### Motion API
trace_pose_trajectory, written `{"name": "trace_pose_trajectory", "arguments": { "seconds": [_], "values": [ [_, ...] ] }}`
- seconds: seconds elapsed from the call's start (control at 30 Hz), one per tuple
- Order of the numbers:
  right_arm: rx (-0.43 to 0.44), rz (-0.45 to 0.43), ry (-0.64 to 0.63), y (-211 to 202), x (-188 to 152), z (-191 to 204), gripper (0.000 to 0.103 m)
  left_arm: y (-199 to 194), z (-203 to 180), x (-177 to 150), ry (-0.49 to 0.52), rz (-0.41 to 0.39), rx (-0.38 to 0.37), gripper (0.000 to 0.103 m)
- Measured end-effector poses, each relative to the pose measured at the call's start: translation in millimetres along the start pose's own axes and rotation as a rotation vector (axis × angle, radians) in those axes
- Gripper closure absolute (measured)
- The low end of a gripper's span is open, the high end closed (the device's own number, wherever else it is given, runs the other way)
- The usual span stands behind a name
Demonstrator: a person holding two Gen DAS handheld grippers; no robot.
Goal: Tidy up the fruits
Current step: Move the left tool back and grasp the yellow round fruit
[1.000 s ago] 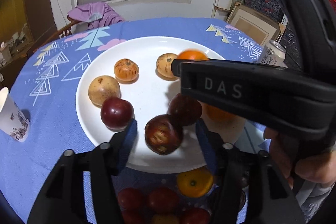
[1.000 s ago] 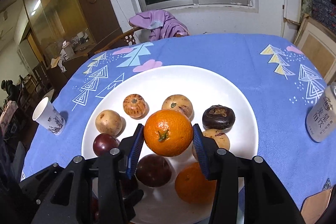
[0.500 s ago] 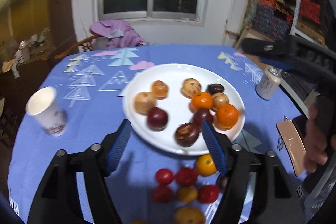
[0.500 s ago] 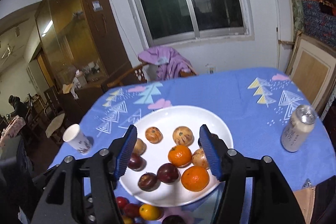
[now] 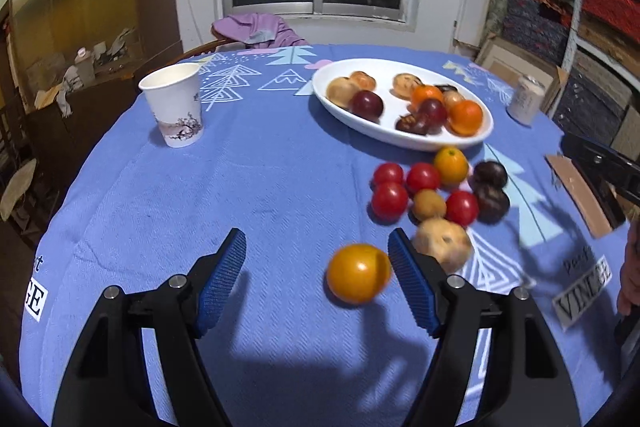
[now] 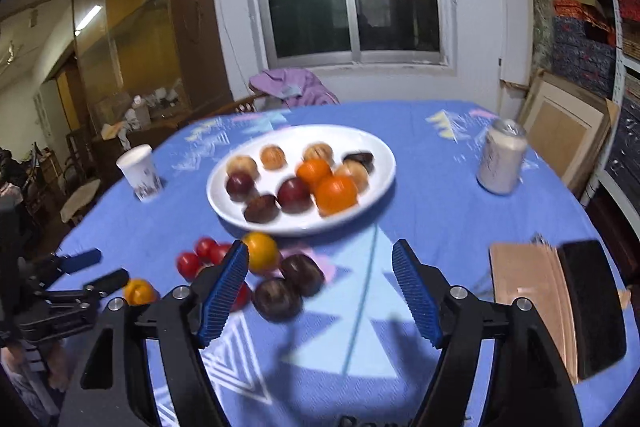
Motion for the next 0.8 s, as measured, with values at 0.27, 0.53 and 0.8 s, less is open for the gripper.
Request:
{"name": "trace_pose_trajectory", "arguments": {
  "seconds": [0.27,0.53,0.8],
  "values": [
    [0.025,0.009,0.005,1,0,3,0.028,14,-18,-11,0.078,0.05,0.0,0.031],
    [0.03,0.039,0.003,6,-2,4,0.028,24,-14,-10,0.045,0.085,-0.046,0.043],
    [0.032,0.066,-0.001,11,-5,7,0.027,28,-16,-8,0.04,0.095,-0.095,0.064]
  ]
}}
Point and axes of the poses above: each gripper's, at about its wrist camera, not at the fingertips, and y roughly the way its jaws point, z to its left, x to its top, the point moved 1 cm from there along y, roughly the way its jaws point
